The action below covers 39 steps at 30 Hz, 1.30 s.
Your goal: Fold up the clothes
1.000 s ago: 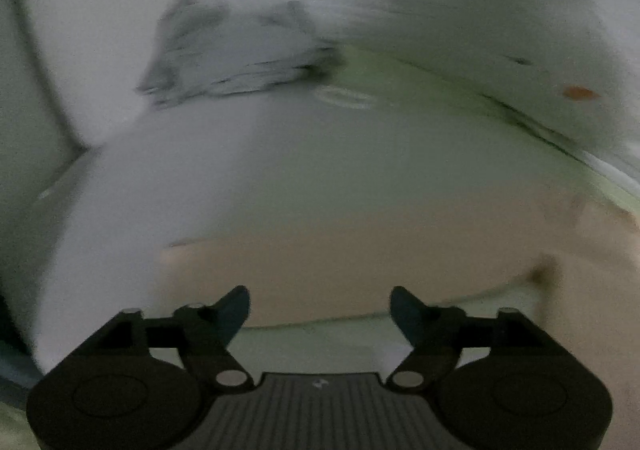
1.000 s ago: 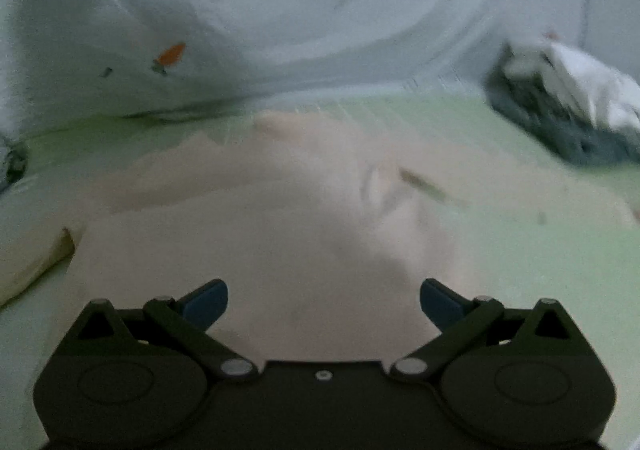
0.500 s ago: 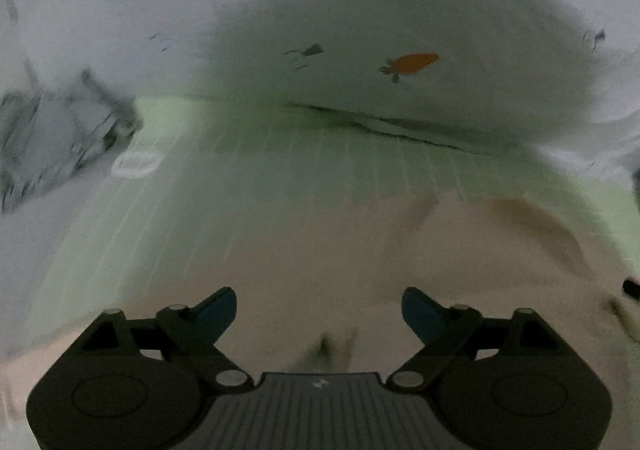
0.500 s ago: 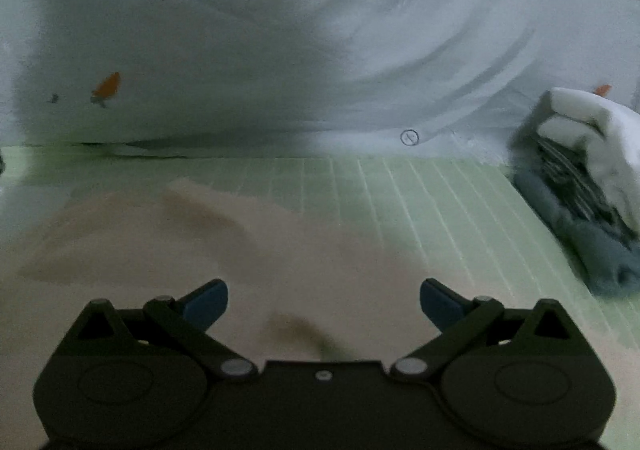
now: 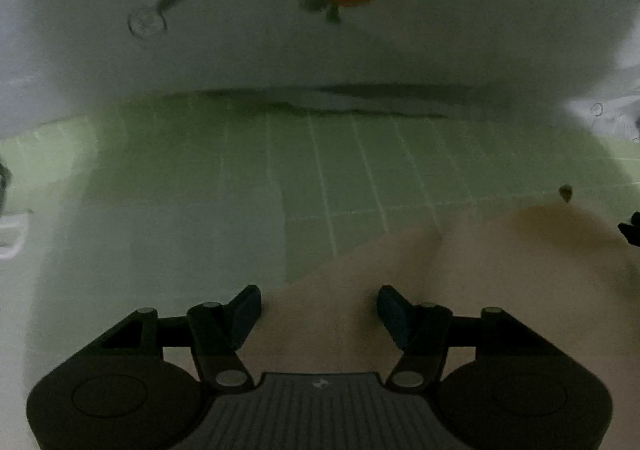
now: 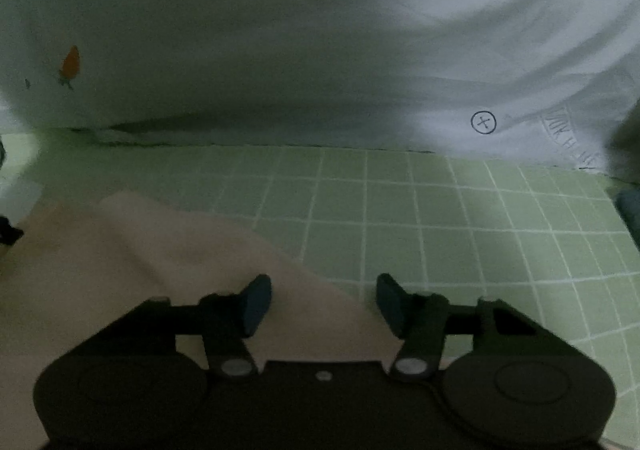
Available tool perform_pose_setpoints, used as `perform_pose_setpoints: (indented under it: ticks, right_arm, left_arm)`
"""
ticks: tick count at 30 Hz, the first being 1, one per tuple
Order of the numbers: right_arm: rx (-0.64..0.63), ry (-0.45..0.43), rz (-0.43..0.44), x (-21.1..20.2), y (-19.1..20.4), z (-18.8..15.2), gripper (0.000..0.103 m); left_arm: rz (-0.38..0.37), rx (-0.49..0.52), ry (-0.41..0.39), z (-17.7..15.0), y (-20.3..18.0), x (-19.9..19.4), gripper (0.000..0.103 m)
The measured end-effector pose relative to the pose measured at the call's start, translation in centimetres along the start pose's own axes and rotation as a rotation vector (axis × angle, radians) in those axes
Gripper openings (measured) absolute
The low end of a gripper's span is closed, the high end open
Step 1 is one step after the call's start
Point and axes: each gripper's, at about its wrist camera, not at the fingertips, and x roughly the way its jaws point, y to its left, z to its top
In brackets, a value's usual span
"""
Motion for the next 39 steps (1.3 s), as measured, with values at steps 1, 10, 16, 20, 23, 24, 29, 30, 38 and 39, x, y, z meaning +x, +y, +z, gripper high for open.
perform_pose_setpoints:
  ticks: [1, 10, 16, 20, 23, 24, 29, 30, 38, 39]
  right_arm:
    - [-0.011, 0.001, 0.01, -0.1, -0.1, 0.0, 0.035]
    - [-0.004, -0.034, -0.134, -0.8, -0.5, -0.7, 0.004]
    - [-0.039, -0.029, -0.195, -1.0, 0.6, -0.1, 0.035]
    - [0.041, -0.076, -0.232, -4.0, -0.1, -0.1, 0.077]
    - [0.08, -0.068, -0.222, -7.1, 0.8, -1.7, 0.101]
    - [0.076, -0.057, -0.208, -8.1, 1.4, -2.6, 0.101]
    - [0.07, 0.007, -0.138, -12.4, 5.6, -7.7, 0.103]
    - [0.071, 0.02, -0.124, -13.2, 6.6, -8.7, 0.103]
    - [0.016, 0.143, -0.037, -15.9, 14.2, -14.8, 0.103]
    - [0.017, 0.153, -0.041, -16.2, 14.9, -15.4, 0.103]
  left_arm:
    - [0.0, -0.001, -0.006, -0.2, 0.0, 0.2, 0.05]
    - [0.047, -0.154, -0.127, -0.8, 1.0, -1.6, 0.008]
    - [0.046, -0.27, -0.098, -1.2, 1.4, -1.2, 0.018]
    - [0.041, -0.328, -0.15, -1.5, 2.2, -4.5, 0.054]
    - [0.076, -0.333, -0.211, -3.0, 2.8, -8.1, 0.071]
    - [0.083, -0.333, -0.21, -3.8, 3.0, -9.2, 0.076]
    - [0.125, -0.348, -0.188, -8.7, 4.0, -14.0, 0.088]
    - [0.133, -0.357, -0.178, -9.9, 4.3, -14.8, 0.089]
    - [0.258, -0.493, -0.046, -19.4, 10.3, -18.8, 0.09]
    - [0.276, -0.506, -0.037, -20.2, 11.4, -19.2, 0.09]
